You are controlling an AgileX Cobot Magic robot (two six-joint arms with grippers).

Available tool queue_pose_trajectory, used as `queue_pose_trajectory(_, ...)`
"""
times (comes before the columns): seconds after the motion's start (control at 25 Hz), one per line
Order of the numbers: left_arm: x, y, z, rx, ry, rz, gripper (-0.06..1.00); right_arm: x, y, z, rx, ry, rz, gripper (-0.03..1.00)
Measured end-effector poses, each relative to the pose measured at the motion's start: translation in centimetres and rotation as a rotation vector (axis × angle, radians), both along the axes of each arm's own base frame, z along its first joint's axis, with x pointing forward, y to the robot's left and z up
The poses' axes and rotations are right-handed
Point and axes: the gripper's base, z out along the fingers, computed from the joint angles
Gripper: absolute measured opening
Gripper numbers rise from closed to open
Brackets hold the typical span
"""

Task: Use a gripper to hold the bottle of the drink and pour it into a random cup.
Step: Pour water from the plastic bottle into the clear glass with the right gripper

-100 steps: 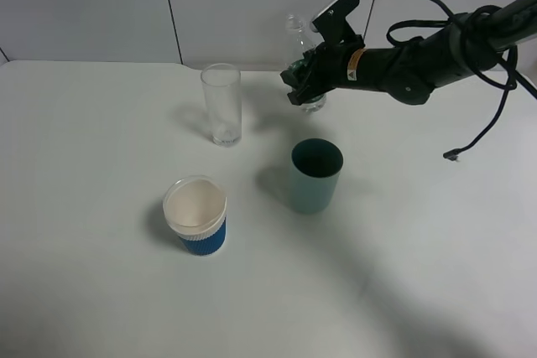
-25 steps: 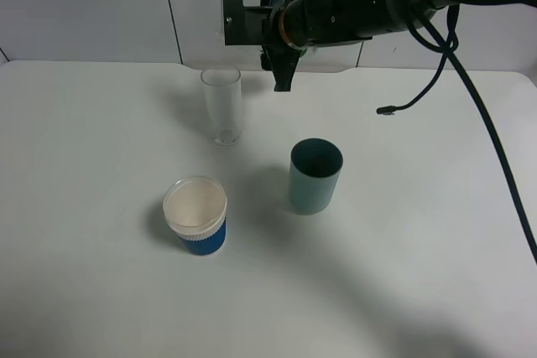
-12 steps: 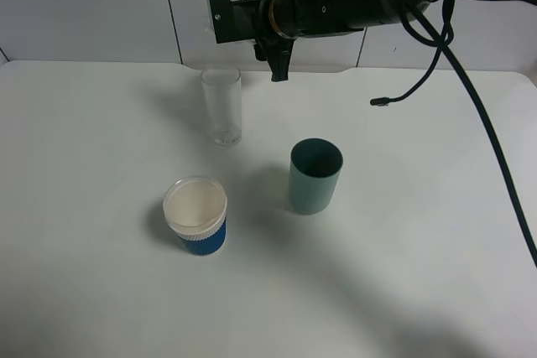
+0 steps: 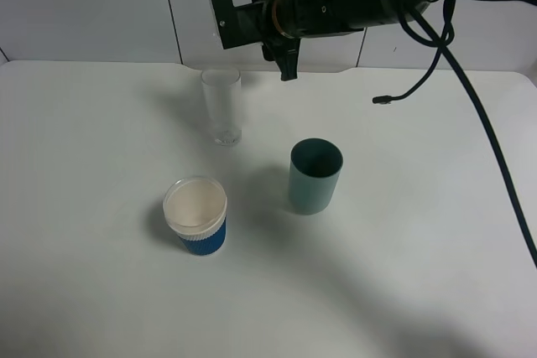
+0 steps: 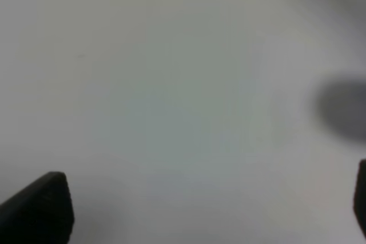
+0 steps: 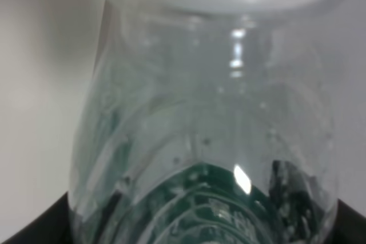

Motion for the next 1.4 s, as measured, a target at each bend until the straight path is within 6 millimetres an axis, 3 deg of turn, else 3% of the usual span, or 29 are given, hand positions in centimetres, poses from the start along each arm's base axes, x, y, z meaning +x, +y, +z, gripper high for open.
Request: queue_pose_trajectory(1.4,0.0,0.0,0.0,0.0,0.0,0.0,0.99,0.07,-0.24,-0.01,-0.157,-0.049,0.061,0.56)
